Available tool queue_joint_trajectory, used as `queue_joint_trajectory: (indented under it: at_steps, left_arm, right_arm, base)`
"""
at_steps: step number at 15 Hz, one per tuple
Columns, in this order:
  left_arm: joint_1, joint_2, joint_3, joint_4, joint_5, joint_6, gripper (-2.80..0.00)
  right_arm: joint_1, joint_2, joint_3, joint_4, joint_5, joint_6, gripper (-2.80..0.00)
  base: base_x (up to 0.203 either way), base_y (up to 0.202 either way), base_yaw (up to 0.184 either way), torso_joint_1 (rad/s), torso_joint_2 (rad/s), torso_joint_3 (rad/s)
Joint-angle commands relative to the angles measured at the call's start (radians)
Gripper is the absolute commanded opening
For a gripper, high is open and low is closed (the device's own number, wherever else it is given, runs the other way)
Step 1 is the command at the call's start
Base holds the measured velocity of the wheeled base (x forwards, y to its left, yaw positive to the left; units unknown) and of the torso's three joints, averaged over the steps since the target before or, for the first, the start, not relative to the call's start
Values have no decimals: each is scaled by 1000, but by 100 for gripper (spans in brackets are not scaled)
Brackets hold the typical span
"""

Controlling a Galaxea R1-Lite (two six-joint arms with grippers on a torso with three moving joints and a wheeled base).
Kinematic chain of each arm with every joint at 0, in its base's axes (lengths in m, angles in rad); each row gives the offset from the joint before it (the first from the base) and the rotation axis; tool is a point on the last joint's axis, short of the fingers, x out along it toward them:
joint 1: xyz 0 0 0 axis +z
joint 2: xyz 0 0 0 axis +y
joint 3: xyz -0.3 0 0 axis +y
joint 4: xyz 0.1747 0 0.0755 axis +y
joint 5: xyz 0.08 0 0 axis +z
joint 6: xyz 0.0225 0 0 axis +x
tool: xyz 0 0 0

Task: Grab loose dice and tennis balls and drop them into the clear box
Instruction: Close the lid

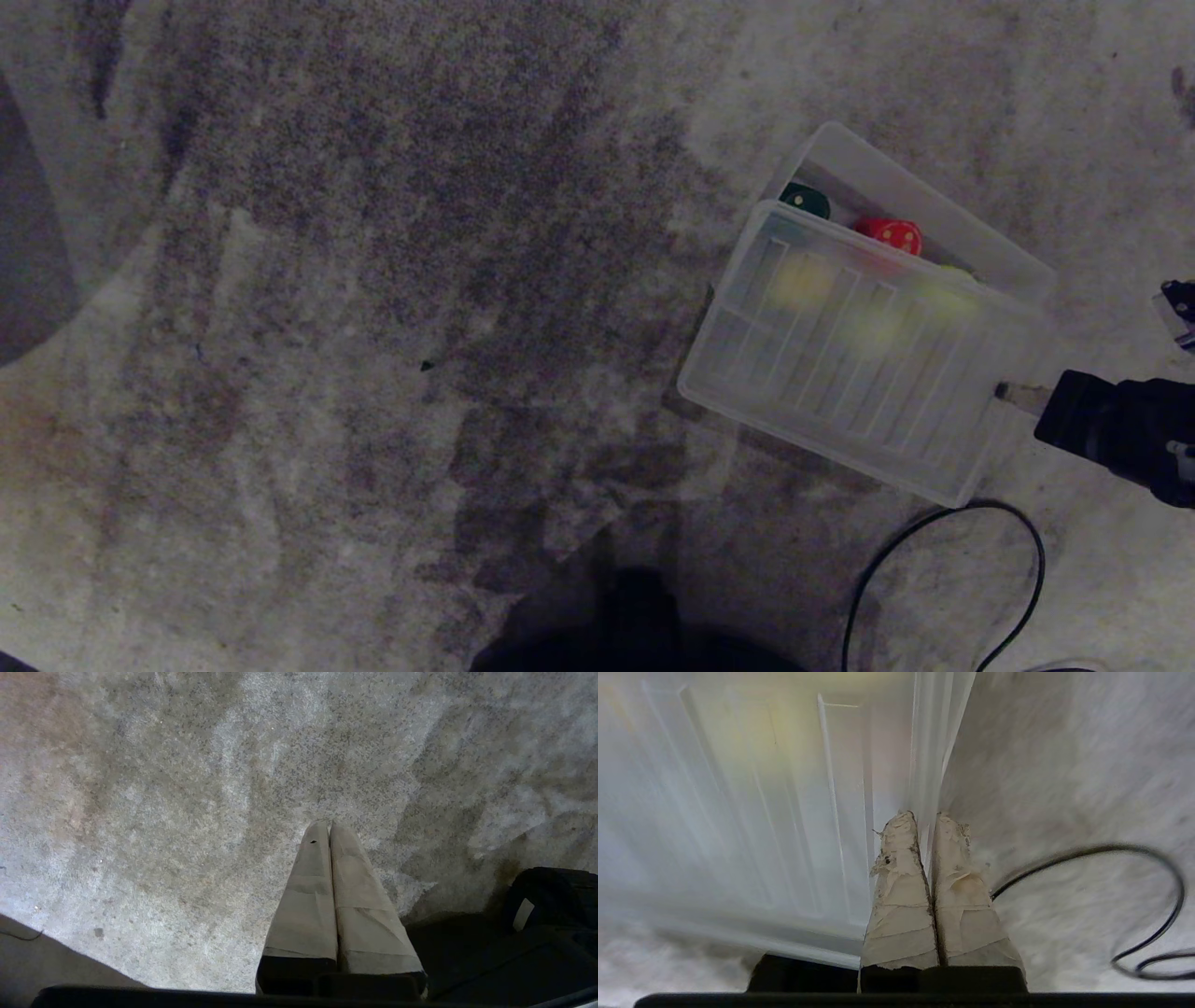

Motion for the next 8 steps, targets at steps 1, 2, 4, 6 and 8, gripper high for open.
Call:
queue_joint_trajectory:
  at_steps: [1,2,4,6,8]
  left_arm:
    - [0,1,2,0,1,-1,-280]
    - [0,1,2,0,1,-1,-280]
    - [0,1,2,0,1,-1,-280]
    - [0,1,2,0,1,-1,-280]
    - [0,1,2,0,1,-1,-280]
  right_arm:
    - [-29,30,-31,-36,6,21,-280]
    - [-29,30,-35,-61,20,43,-280]
    - [-31,27,-41,-78,53,71,-280]
    - [-43,28,-40,-77,53,66,-280]
    - [-55,44,-41,-77,52,63,-280]
  base:
    - [0,0,0,0,0,0]
    - [0,0,0,0,0,0]
    - [0,0,0,0,0,0]
    - [0,0,0,0,0,0]
    - [0,0,0,0,0,0]
